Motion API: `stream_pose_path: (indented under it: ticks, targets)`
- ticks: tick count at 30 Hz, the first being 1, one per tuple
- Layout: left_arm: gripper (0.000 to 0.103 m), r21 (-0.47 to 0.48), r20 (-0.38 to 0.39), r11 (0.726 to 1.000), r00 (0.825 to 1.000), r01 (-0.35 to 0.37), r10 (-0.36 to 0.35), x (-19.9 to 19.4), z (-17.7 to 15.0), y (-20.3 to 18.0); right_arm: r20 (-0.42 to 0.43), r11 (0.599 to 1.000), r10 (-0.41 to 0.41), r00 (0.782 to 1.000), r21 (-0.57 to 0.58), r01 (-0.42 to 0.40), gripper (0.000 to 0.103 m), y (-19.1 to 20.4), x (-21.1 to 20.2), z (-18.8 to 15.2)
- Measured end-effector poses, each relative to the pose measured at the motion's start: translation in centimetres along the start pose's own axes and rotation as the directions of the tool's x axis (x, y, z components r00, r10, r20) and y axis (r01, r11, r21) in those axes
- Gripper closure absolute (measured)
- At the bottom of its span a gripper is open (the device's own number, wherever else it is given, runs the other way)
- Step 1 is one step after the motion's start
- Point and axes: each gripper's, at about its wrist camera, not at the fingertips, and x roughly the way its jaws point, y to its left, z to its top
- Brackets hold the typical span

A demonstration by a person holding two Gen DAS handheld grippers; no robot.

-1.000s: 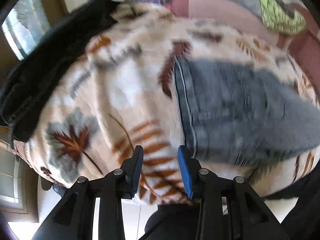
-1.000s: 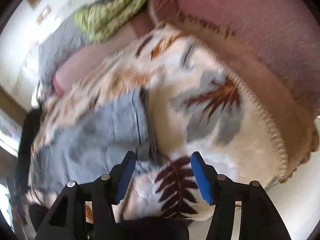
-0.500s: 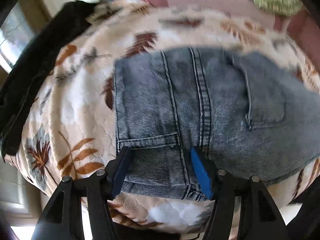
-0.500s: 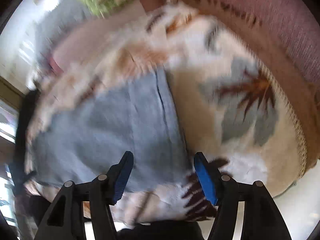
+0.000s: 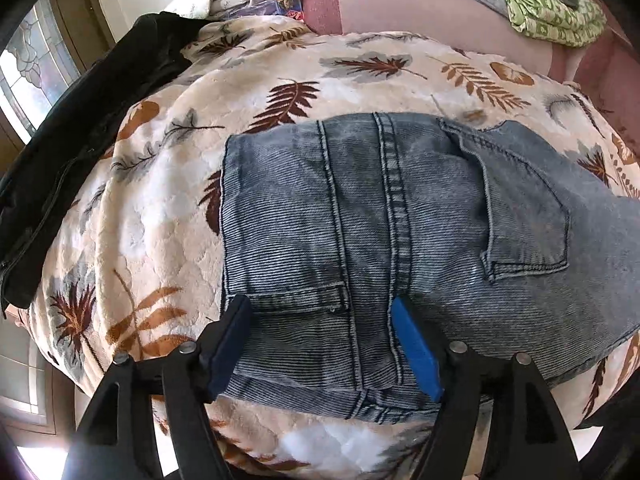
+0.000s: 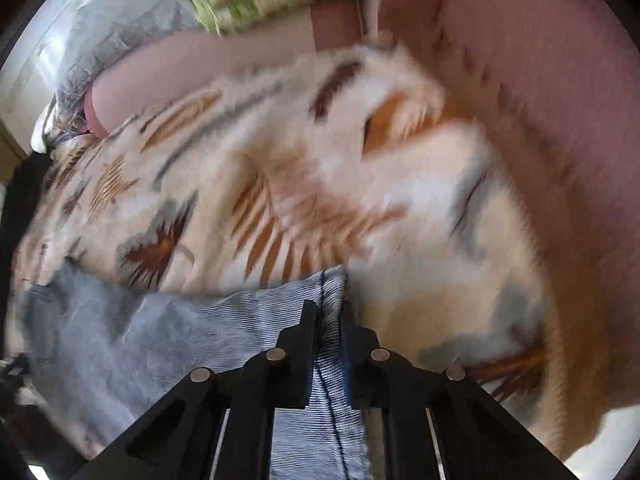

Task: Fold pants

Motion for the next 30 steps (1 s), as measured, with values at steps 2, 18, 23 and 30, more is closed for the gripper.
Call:
stream_pose_path:
  ticks: [2, 18, 23, 30]
  targets:
    - [0.025, -0.008, 0.002, 1.0, 1.0, 0.007, -0.007, 0.2, 0.0, 0.2, -0.008, 1.0, -0.017, 1.0, 0.015, 0.017, 0.092, -0.3, 0.8, -0.1]
    - [0.018, -0.025, 0.162, 0.998, 0.985, 0.065, -0.06, -4.6, -0.5, -0.3, -0.121, 0.957, 0.288, 0.95, 0.072, -0.281, 0.034, 0.3, -3.4, -9.5]
    - [0.014, -0.01, -0.073, 1.0, 0.997, -0.024, 0.023, -0.2, -1.1, -0.7, -0.147, 0.959, 0.256, 0.955, 0.167, -0.231, 0.041, -1.0, -3.5, -8.9]
    - [0.014, -0.03, 0.177, 0.999, 0.984, 0.017, -0.011, -5.6, 1.4, -1.0, -0.035, 0.941, 0.313, 0.949, -0.124, -0.315, 0.04, 10.1, -7.3, -2.1]
